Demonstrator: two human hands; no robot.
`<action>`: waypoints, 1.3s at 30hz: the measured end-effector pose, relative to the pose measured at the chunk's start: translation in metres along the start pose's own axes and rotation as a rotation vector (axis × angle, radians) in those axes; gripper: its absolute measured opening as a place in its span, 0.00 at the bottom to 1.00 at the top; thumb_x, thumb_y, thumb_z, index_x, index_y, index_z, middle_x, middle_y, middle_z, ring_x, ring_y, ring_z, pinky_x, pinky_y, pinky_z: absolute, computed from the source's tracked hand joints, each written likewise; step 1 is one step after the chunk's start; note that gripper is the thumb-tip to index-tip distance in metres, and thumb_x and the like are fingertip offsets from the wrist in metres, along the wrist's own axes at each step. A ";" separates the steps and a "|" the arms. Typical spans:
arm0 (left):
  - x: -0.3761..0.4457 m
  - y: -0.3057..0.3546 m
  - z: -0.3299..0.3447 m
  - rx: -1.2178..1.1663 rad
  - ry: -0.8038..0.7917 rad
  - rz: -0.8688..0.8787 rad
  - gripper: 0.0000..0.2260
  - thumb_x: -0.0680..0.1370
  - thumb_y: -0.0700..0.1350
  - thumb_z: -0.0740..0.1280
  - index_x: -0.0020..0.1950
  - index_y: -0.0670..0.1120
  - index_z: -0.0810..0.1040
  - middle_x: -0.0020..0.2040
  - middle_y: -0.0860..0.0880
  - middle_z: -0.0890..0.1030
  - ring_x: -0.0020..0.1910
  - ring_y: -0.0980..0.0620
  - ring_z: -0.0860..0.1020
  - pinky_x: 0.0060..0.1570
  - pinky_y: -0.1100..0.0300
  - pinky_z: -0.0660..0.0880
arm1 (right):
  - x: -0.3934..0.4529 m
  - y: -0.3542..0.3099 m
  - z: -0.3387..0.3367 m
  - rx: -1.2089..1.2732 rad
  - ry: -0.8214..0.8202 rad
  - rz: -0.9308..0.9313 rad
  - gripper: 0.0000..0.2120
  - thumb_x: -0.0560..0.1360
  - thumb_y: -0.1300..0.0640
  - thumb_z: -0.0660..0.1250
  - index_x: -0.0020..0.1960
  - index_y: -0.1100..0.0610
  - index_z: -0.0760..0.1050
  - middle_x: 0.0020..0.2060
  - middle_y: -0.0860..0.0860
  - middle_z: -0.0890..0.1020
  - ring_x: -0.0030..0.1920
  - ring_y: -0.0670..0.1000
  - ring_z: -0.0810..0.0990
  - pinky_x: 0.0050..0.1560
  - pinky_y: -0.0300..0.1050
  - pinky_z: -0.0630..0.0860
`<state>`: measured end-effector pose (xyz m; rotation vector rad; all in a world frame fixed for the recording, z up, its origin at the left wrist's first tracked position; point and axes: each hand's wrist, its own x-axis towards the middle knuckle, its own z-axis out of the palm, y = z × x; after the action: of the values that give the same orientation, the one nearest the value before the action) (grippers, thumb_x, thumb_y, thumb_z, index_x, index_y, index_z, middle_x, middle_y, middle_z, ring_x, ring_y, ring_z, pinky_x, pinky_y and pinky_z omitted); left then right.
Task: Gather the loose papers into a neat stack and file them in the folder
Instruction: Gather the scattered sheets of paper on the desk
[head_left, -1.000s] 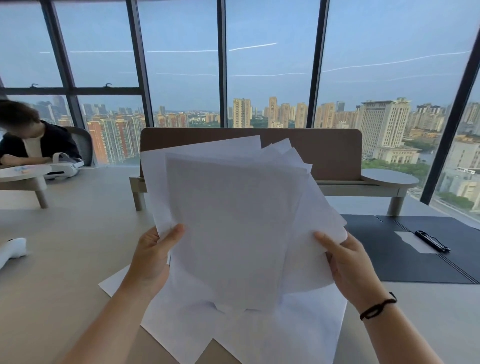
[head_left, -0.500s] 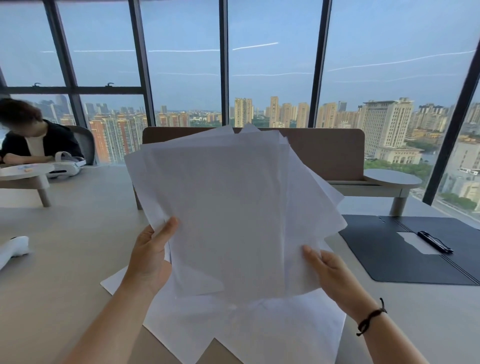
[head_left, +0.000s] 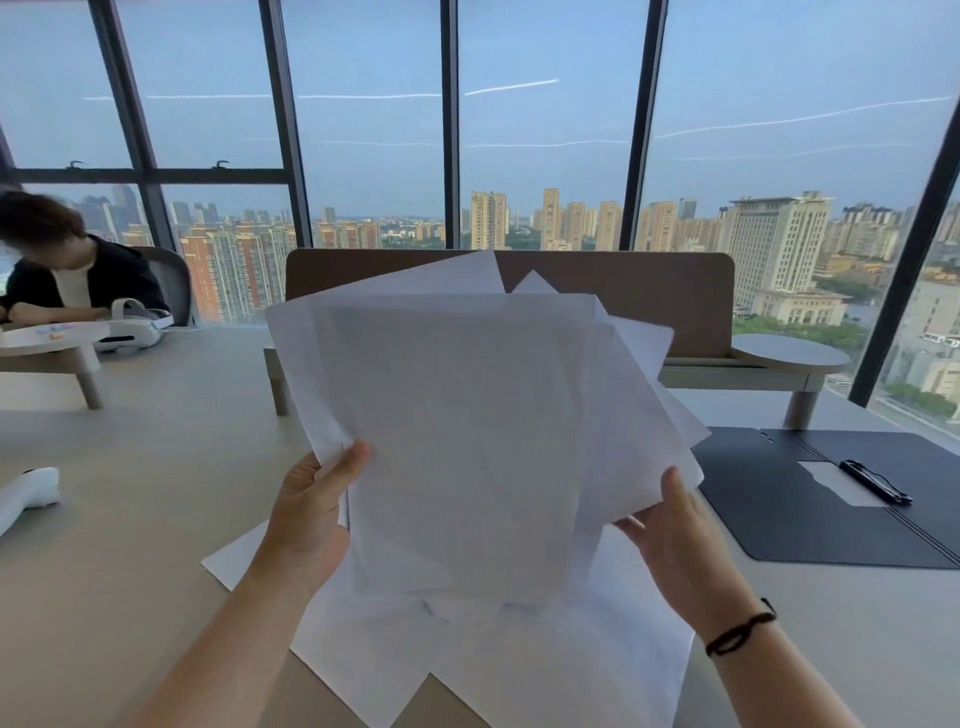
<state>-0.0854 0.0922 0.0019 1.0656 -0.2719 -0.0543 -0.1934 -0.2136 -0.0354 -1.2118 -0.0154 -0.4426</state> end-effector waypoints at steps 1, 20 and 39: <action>0.000 0.000 0.000 0.000 -0.008 0.001 0.09 0.79 0.40 0.65 0.50 0.47 0.86 0.47 0.48 0.88 0.47 0.48 0.86 0.48 0.47 0.83 | -0.001 -0.005 -0.002 -0.045 -0.038 0.005 0.40 0.55 0.28 0.78 0.57 0.54 0.80 0.53 0.52 0.87 0.57 0.54 0.85 0.60 0.53 0.79; 0.020 0.037 -0.007 0.447 -0.306 0.079 0.40 0.49 0.59 0.85 0.56 0.42 0.83 0.52 0.44 0.87 0.51 0.46 0.86 0.46 0.59 0.82 | 0.021 -0.049 0.049 -0.025 -0.075 -0.143 0.18 0.64 0.67 0.75 0.54 0.61 0.83 0.51 0.58 0.87 0.55 0.60 0.85 0.57 0.56 0.82; -0.013 -0.006 0.018 0.363 -0.146 0.065 0.28 0.48 0.71 0.79 0.41 0.56 0.89 0.42 0.51 0.88 0.42 0.52 0.87 0.43 0.57 0.82 | -0.009 -0.027 0.058 -0.060 0.003 -0.069 0.28 0.65 0.58 0.79 0.64 0.57 0.77 0.55 0.57 0.87 0.56 0.62 0.86 0.53 0.57 0.83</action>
<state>-0.1021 0.0759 0.0029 1.4154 -0.4596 -0.0247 -0.1982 -0.1655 0.0075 -1.2727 -0.0424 -0.5084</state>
